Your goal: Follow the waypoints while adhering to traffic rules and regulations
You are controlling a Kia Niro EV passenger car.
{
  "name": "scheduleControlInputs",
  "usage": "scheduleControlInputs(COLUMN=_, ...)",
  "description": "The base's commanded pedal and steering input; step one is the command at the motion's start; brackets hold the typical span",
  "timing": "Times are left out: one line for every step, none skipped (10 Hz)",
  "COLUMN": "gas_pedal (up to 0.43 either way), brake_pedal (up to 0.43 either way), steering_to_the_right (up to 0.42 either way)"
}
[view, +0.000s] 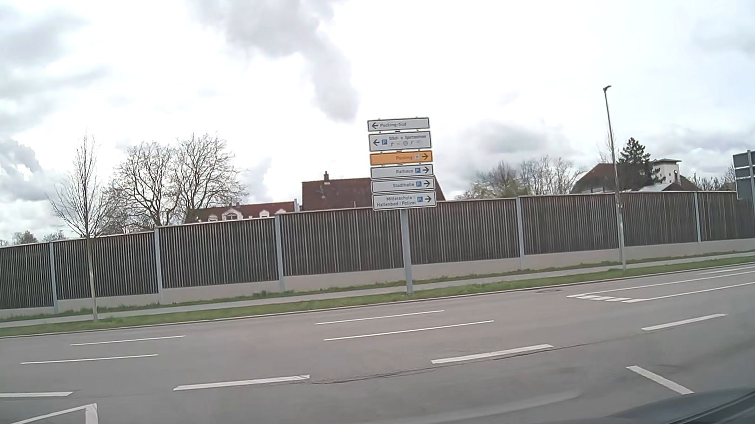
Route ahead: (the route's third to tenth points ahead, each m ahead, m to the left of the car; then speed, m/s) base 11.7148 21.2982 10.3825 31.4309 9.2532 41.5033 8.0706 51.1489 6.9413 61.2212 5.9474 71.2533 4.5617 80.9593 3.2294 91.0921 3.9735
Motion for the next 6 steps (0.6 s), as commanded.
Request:
scheduleControlInputs(gas_pedal=0.0, brake_pedal=0.28, steering_to_the_right=-0.084)
scheduleControlInputs(gas_pedal=0.0, brake_pedal=0.28, steering_to_the_right=-0.09)
scheduleControlInputs(gas_pedal=0.0, brake_pedal=0.274, steering_to_the_right=-0.095)
scheduleControlInputs(gas_pedal=0.0, brake_pedal=0.207, steering_to_the_right=-0.105)
scheduleControlInputs(gas_pedal=0.0, brake_pedal=0.012, steering_to_the_right=-0.121)
scheduleControlInputs(gas_pedal=0.0, brake_pedal=0.0, steering_to_the_right=-0.15)
